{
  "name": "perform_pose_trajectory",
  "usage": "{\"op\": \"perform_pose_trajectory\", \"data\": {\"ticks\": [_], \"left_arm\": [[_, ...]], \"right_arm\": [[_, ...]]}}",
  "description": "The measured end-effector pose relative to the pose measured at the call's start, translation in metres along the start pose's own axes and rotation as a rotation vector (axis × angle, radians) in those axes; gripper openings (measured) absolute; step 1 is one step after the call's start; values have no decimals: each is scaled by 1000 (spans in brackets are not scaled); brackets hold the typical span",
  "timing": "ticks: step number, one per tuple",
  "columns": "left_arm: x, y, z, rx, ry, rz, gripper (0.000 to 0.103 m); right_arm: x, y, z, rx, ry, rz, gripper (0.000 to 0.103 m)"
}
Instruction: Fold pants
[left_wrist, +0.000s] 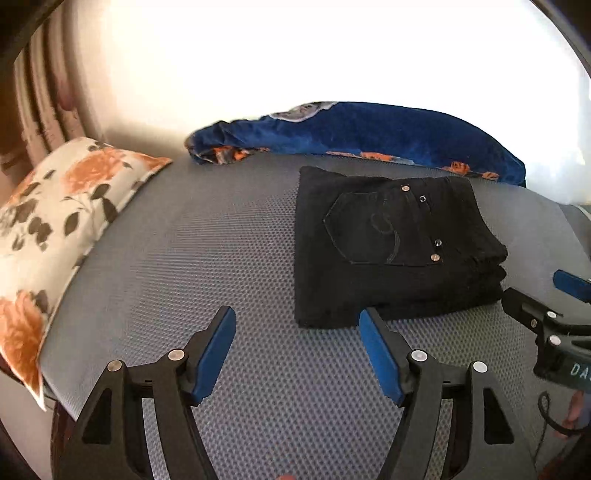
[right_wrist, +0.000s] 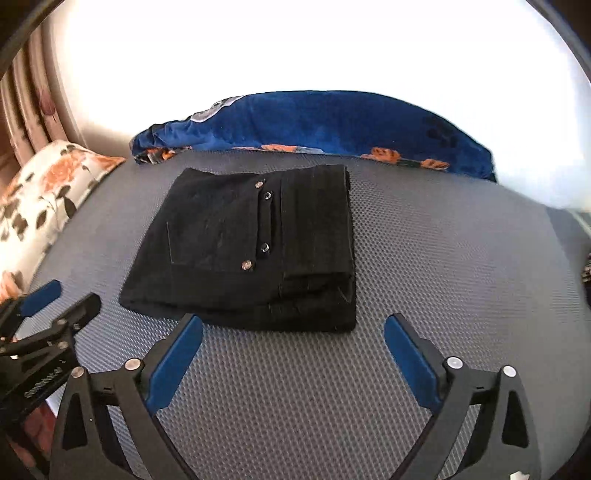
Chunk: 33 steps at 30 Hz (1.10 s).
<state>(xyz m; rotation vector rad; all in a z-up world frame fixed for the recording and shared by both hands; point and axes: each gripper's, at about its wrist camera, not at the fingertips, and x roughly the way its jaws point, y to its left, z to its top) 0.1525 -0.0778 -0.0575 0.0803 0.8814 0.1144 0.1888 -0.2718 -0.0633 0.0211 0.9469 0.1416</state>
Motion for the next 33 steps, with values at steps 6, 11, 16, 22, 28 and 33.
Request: {"op": "perform_pose_trajectory", "data": {"ticks": [6, 11, 16, 22, 28, 33], "left_arm": [[-10, -1, -13, -12, -3, 8, 71], [-11, 1, -19, -29, 16, 8, 72], [-10, 1, -25, -35, 33, 3, 71], [-11, 0, -29, -28, 35, 7, 71], [-12, -1, -30, -17, 31, 12, 72], [-11, -1, -30, -17, 34, 17, 71]], "right_arm": [[-9, 10, -17, -26, -22, -50, 102], [-12, 13, -24, -22, -13, -53, 102], [-11, 15, -30, -21, 4, -49, 102], [-9, 19, -36, -24, 19, -50, 102], [-7, 21, -37, -28, 24, -45, 102], [-5, 20, -38, -25, 33, -42, 102]]}}
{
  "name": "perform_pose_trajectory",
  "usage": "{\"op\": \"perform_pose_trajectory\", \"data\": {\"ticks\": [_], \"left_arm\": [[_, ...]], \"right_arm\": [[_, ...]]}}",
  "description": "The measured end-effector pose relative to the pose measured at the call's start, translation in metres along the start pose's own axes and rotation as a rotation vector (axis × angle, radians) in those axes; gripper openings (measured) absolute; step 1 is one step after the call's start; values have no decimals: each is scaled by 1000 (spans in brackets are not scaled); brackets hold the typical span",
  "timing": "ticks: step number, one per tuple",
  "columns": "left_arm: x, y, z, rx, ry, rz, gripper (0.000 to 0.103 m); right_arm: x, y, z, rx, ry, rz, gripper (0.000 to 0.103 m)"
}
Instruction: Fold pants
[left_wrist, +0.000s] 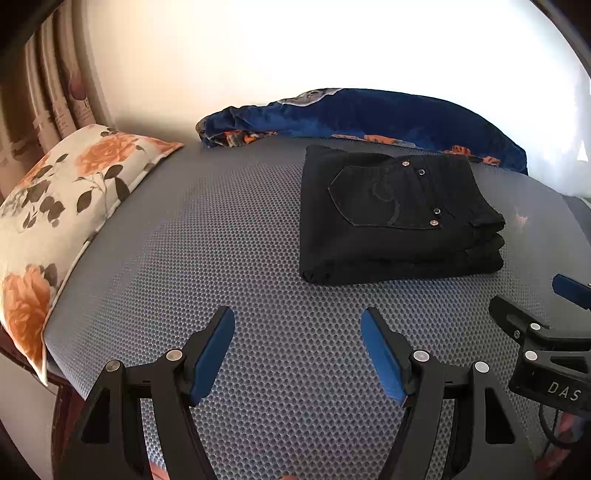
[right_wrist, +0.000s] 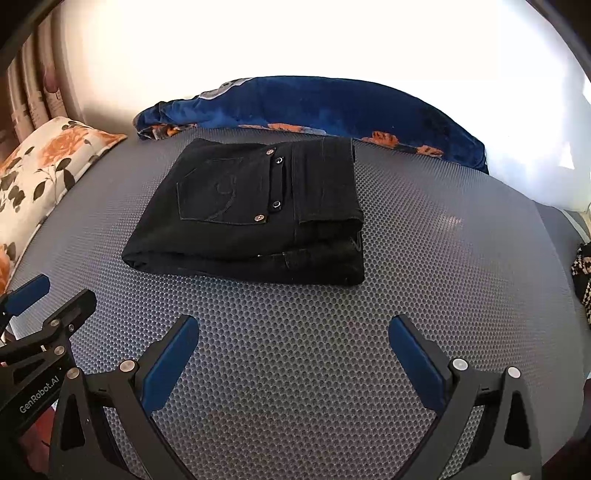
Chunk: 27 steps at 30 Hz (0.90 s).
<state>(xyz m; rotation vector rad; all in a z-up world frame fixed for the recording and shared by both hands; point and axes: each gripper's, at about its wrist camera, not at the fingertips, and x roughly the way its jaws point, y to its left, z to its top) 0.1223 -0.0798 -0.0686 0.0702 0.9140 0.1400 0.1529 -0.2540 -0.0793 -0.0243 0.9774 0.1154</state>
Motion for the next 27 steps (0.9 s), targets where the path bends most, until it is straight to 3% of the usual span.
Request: {"op": "perform_pose_trajectory", "data": {"ticks": [27], "left_arm": [[11, -3, -3, 13, 32, -15, 71]], "right_arm": [[11, 0, -3, 5, 39, 14, 102]]}}
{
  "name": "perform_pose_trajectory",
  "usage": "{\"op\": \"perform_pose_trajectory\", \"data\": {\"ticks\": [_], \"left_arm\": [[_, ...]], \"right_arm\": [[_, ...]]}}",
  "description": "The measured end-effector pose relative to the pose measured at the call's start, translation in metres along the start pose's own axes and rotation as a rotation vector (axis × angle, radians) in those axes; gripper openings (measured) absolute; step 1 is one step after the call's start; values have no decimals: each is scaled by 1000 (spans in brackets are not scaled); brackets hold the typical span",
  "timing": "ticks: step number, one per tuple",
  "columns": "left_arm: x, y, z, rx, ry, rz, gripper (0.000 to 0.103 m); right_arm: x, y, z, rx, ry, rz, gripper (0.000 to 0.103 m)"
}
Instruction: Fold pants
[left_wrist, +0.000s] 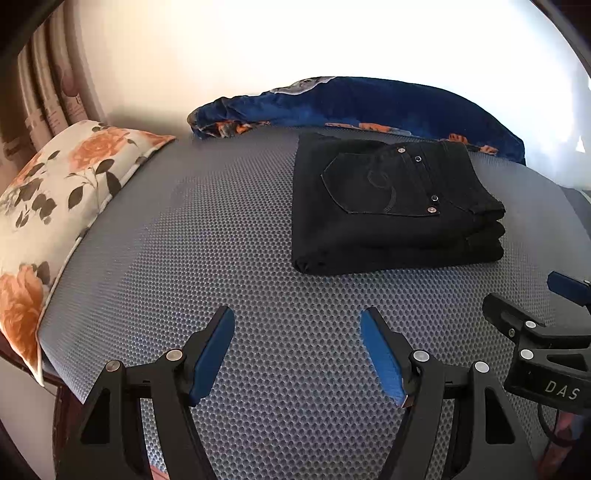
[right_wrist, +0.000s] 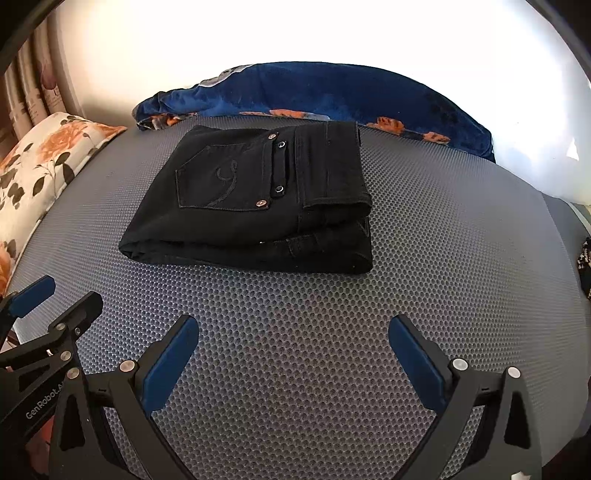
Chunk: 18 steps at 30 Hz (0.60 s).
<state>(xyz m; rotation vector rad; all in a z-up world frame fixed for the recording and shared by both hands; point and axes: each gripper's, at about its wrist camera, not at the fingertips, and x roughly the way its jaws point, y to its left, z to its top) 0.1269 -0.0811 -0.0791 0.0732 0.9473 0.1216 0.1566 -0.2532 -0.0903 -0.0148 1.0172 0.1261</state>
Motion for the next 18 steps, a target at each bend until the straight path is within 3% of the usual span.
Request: {"op": "perform_pose_trajectory", "data": {"ticks": [18], "left_arm": [[-1, -2, 0, 4, 0, -16, 71]], "right_arm": [[0, -1, 0, 2, 1, -1, 102]]}}
